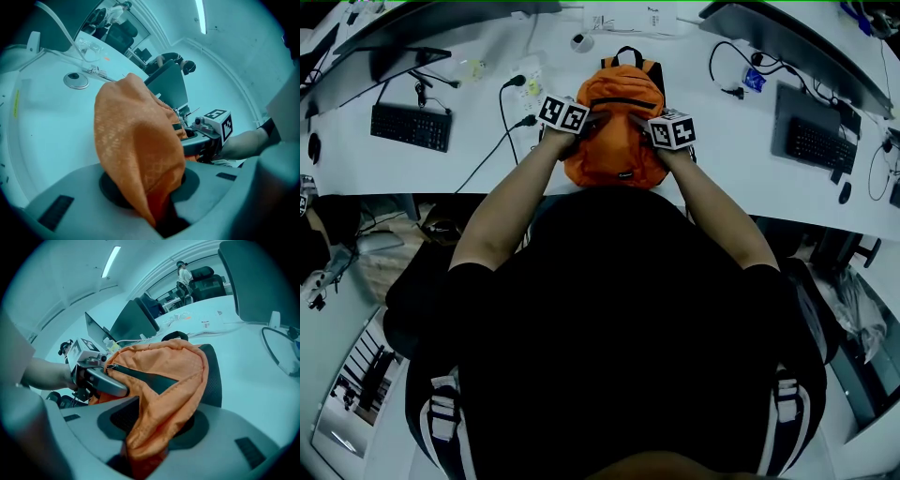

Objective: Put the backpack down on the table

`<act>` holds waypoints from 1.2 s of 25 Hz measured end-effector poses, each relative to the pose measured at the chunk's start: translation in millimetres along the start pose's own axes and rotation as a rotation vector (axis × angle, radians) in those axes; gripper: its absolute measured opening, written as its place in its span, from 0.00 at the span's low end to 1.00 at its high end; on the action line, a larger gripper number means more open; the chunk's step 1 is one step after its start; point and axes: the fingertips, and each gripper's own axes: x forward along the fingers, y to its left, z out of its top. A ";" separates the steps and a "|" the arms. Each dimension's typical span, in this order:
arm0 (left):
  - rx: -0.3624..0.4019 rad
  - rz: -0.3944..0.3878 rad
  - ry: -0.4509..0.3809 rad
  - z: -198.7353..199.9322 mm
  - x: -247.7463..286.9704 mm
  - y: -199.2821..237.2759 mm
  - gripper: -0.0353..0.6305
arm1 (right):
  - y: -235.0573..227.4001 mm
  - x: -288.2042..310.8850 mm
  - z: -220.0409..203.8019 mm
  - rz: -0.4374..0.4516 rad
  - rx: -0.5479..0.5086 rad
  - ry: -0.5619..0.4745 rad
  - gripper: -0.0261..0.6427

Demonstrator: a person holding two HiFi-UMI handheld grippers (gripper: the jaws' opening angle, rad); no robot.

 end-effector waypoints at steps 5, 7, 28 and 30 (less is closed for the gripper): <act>-0.001 0.012 -0.019 0.8 -4.2 2.2 0.28 | -2.0 -5.1 4.3 -0.008 0.037 -0.050 0.44; 0.003 0.021 -0.015 -0.6 -5.2 2.8 0.33 | -1.1 -6.8 4.6 -0.008 0.036 -0.055 0.46; 0.004 0.139 -0.074 -9.6 -48.0 6.1 0.43 | -1.9 -49.9 -0.9 -0.089 -0.005 -0.057 0.51; 0.006 0.150 -0.082 -10.2 -52.3 5.8 0.44 | -2.6 -56.6 1.1 -0.100 -0.007 -0.072 0.51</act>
